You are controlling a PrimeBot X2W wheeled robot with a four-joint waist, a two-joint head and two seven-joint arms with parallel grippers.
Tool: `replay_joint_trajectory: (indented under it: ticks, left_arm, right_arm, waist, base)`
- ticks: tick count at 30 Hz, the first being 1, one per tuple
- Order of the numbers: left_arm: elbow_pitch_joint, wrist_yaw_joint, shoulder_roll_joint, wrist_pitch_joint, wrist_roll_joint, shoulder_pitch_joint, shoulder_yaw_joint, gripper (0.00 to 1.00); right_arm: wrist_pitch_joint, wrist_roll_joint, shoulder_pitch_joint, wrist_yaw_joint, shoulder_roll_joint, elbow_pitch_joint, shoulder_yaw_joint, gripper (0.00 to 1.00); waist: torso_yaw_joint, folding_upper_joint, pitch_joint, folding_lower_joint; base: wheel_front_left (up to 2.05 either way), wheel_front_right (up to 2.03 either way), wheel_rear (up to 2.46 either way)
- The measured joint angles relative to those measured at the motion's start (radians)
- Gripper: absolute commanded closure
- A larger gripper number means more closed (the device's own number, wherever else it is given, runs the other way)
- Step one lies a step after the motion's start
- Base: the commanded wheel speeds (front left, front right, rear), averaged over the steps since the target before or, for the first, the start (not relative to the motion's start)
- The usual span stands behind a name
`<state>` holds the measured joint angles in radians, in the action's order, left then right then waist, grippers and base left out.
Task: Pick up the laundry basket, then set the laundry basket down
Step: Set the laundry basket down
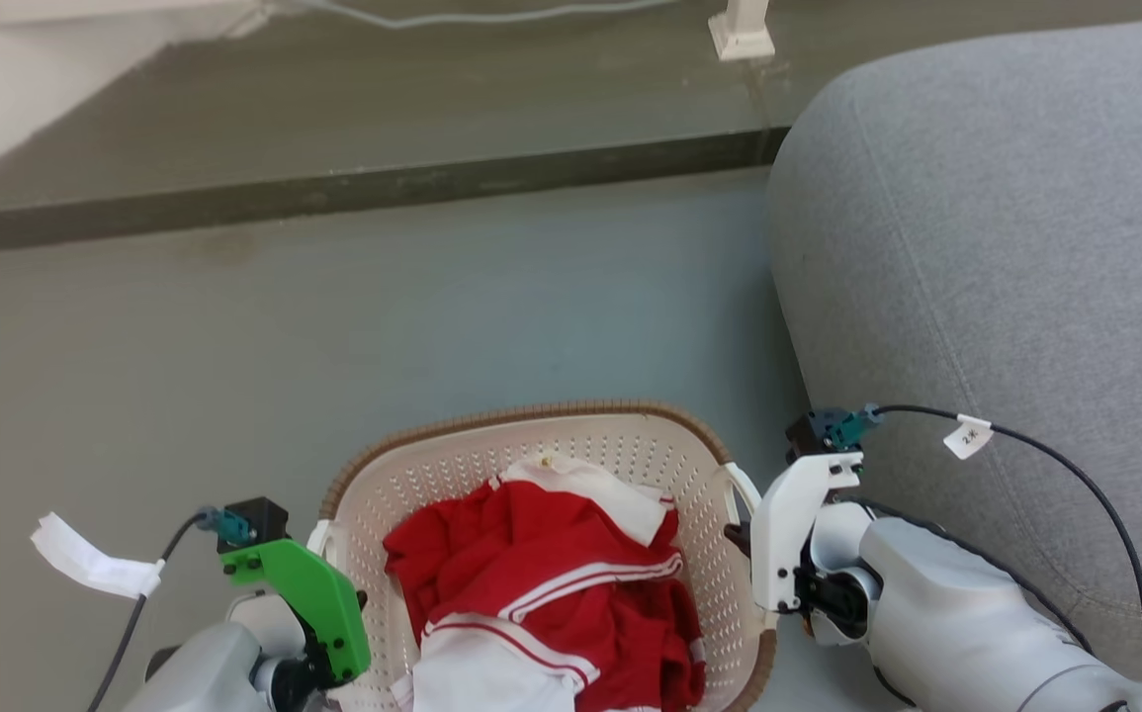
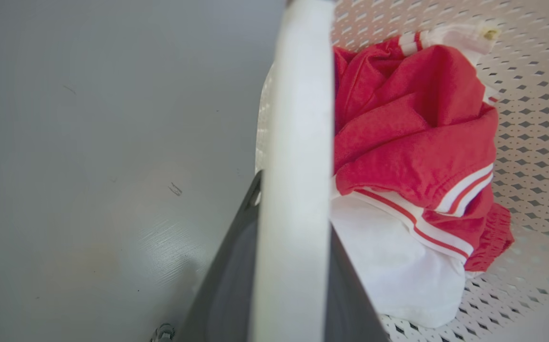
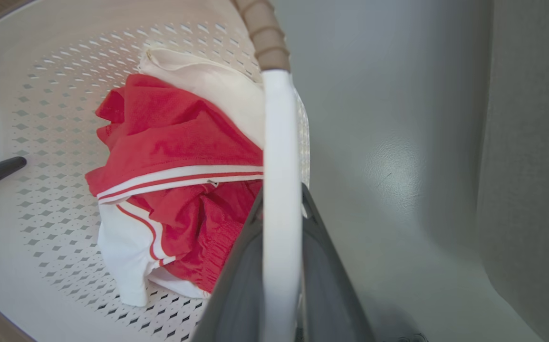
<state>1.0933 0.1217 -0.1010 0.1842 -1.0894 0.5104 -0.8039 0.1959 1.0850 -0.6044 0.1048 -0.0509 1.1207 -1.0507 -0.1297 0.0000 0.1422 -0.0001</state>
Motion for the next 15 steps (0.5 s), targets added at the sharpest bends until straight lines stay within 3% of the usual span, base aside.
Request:
replay_joint_trajectory:
  ticks: [15]
  left_arm:
    - [-0.068, 0.0, -0.072, -0.041, 0.005, 0.111, -0.007, 1.0]
  right_arm:
    - [-0.068, 0.013, -0.091, -0.026, 0.001, -0.057, 0.005, 1.0]
  waist:
    - [-0.011, 0.0, 0.2, 0.0001]
  base:
    - [0.0, 0.0, 0.0]
